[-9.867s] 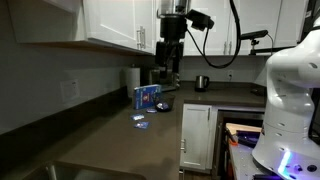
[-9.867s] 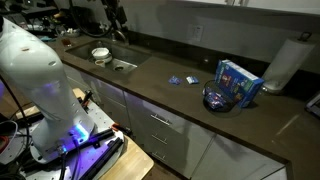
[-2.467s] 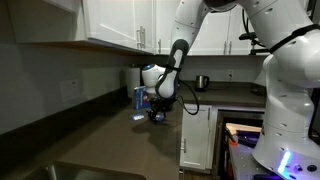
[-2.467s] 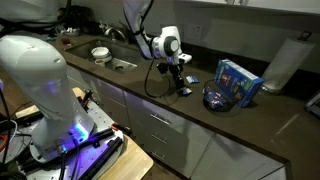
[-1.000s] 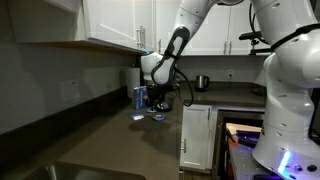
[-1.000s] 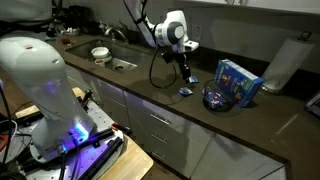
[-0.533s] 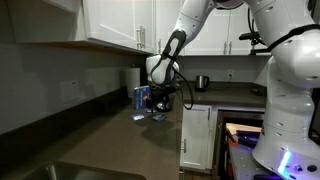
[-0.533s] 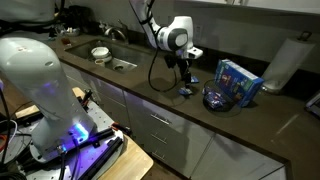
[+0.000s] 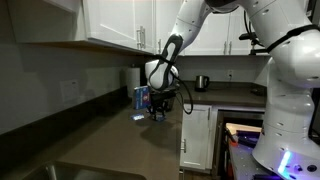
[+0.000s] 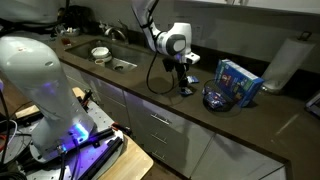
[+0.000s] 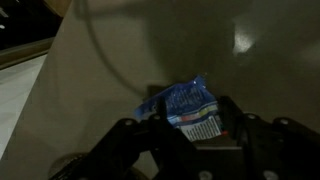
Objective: Pick the sachet and put it in the basket
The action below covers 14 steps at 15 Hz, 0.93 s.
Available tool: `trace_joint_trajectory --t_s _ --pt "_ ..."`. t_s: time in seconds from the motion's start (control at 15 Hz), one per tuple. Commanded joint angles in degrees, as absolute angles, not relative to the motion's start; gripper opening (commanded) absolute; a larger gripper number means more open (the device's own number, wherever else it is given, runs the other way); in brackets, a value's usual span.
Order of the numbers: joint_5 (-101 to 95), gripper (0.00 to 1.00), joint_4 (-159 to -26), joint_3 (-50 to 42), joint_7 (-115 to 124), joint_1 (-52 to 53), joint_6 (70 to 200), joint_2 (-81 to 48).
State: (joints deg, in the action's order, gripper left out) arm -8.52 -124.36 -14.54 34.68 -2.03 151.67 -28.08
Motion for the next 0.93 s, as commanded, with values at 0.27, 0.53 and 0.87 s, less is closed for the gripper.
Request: trace_joint_trajectory --t_s 0.27,0.53,0.87 --pt "-6.86 0.55 -121.97 -14.81 31.35 -1.82 154.99 -31.69" --pt "-6.89 0.2 -121.78 -15.09 30.66 -0.93 156.91 -32.28" --pt "-9.1 0.03 -122.54 -17.41 31.64 3.03 154.94 -28.22"
